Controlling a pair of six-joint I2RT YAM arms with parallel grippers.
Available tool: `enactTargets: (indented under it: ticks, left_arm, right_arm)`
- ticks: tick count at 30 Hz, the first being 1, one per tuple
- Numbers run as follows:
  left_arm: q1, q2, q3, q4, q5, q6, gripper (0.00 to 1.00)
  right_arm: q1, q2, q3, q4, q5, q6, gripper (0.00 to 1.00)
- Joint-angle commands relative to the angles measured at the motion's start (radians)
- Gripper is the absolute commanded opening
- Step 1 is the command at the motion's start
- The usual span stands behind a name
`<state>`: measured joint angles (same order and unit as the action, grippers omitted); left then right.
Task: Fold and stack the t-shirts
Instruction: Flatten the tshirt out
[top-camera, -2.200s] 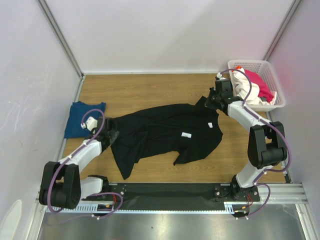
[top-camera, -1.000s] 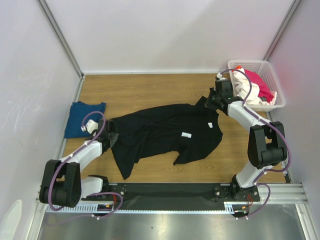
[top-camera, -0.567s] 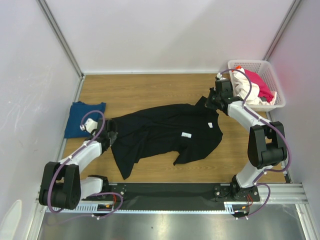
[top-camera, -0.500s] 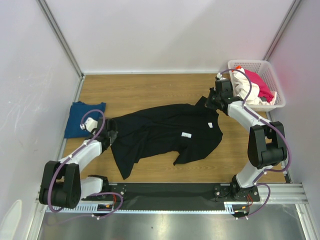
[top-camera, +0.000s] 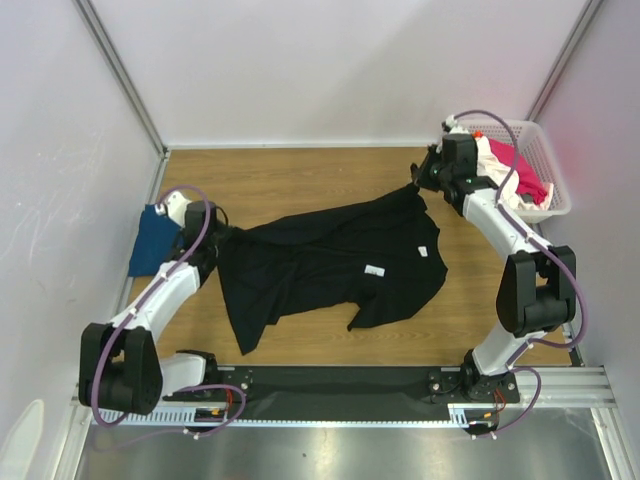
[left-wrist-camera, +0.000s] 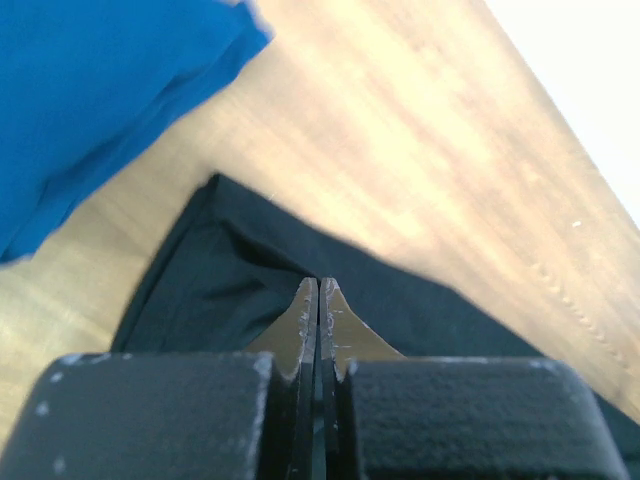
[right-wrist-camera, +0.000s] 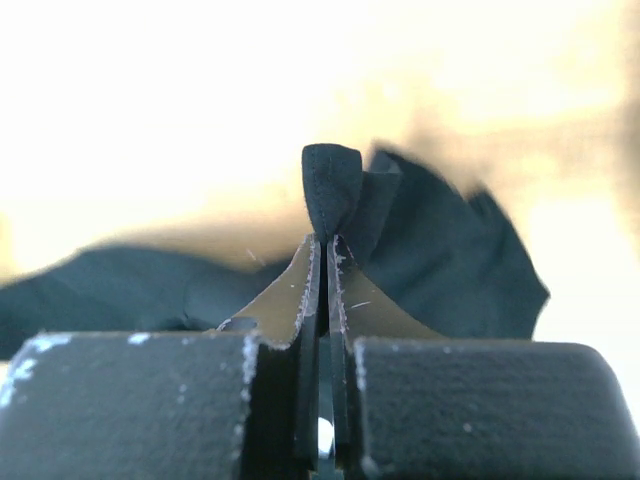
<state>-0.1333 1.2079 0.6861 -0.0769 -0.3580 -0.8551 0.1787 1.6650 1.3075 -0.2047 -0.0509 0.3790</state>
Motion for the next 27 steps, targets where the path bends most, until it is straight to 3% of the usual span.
enactTargets:
  ticks: [1,14,27]
  left_arm:
    - [0.003,0.007,0.067,0.065,-0.016,0.096,0.0]
    - [0.003,0.028,0.265,0.115,-0.029,0.251,0.0]
    - [0.003,0.124,0.673,0.147,0.042,0.343,0.0]
  right_arm:
    - [-0.013,-0.01,0.099,0.077,0.0,0.001,0.0]
    - [-0.027,-0.079,0.17,0.139,0.043,-0.022,0.0]
    - [-0.038,-0.125,0.473,0.179,0.111,-0.063,0.0]
